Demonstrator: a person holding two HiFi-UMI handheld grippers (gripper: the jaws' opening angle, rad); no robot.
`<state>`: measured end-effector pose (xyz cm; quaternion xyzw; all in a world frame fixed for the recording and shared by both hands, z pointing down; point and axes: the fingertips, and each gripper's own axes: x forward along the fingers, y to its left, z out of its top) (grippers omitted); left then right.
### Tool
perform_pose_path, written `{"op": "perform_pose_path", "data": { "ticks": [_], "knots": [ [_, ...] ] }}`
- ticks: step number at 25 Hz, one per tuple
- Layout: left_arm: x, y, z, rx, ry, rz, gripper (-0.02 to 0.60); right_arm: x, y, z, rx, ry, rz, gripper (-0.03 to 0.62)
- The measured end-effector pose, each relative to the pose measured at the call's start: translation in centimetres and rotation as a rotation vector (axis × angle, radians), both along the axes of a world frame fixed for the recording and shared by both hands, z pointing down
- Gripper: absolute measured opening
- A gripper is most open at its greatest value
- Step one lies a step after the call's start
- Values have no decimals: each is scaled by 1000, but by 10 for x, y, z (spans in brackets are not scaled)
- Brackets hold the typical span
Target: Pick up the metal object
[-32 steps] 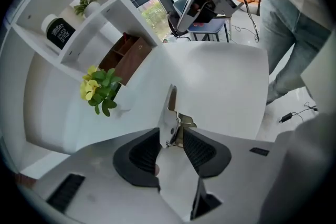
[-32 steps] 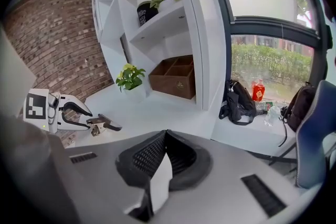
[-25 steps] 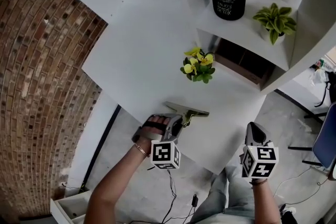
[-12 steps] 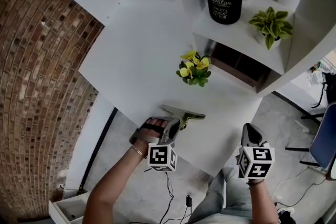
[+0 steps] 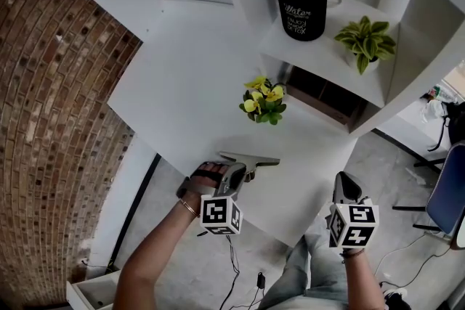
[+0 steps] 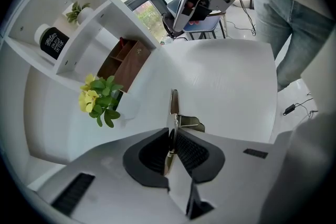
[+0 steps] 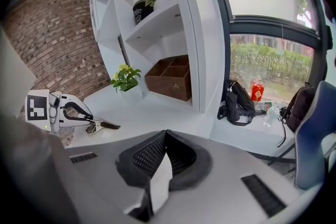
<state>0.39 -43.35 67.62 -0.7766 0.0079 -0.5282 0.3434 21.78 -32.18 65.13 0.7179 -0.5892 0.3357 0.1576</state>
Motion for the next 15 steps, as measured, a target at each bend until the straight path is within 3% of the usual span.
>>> {"op": "perform_pose_path", "data": {
  "ticks": [8,15],
  "knots": [
    [7,-8,-4,23,-11,21,17,4,1,-4,10,-6,5,2],
    [11,-13,-9,-17,2,-14,14,7,1,-11,20,-5,2,2]
  ]
}}
